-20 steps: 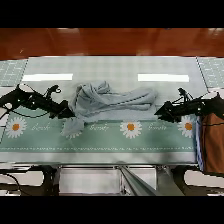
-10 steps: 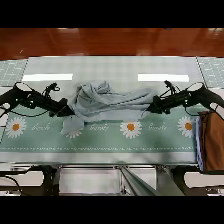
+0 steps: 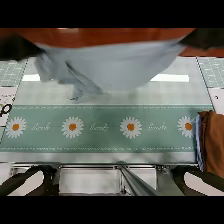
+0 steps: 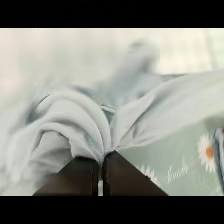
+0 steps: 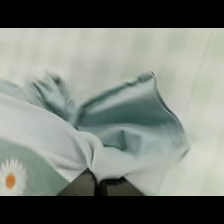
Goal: Fold the shirts.
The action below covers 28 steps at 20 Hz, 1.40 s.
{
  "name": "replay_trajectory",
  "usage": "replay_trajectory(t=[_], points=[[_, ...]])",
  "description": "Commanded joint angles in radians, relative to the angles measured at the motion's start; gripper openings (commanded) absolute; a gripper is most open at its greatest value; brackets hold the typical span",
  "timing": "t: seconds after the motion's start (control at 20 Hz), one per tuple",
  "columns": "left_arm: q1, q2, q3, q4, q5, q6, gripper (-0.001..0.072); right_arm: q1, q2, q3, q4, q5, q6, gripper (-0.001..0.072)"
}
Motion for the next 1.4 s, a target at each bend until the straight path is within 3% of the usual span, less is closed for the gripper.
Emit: replay_trajectory(t=[0.0, 0.2, 0.45, 0.7, 0.8, 0.95, 1.15, 1.35], points=[[0.008, 0.106, 0.302, 0.002, -0.043, -0.058, 0.0034, -0.002, 0.151, 0.226, -0.063, 0.009, 0.044, 0.0022], [0.008, 0.223, 0.462, 0.035, -0.069, -0.092, 0.0034, -0.002, 0.346, 0.245, -0.146, 0.014, 0.045, 0.0022], [0.008, 0.431, 0.472, 0.123, -0.083, -0.109, 0.0035, -0.002, 0.539, 0.245, -0.248, 0.079, 0.082, 0.0022], [0.008, 0.526, 0.467, 0.201, -0.240, -0.162, 0.0034, -0.002, 0.624, 0.244, -0.356, 0.237, 0.135, 0.0022], [0.008, 0.526, 0.417, 0.206, -0.293, -0.179, 0.0034, -0.002, 0.626, 0.231, -0.365, 0.267, 0.148, 0.0022], [0.008, 0.521, 0.230, 0.200, -0.274, -0.176, 0.0034, -0.002, 0.625, 0.123, -0.359, 0.251, 0.156, 0.0022], [0.007, 0.441, -0.081, 0.030, -0.122, -0.058, 0.0034, -0.002, 0.617, -0.189, -0.287, 0.090, 0.135, 0.0022], [-0.023, 0.179, -0.207, -0.031, 0.022, 0.089, 0.0034, -0.002, 0.451, -0.406, -0.261, -0.097, 0.084, 0.0022]])
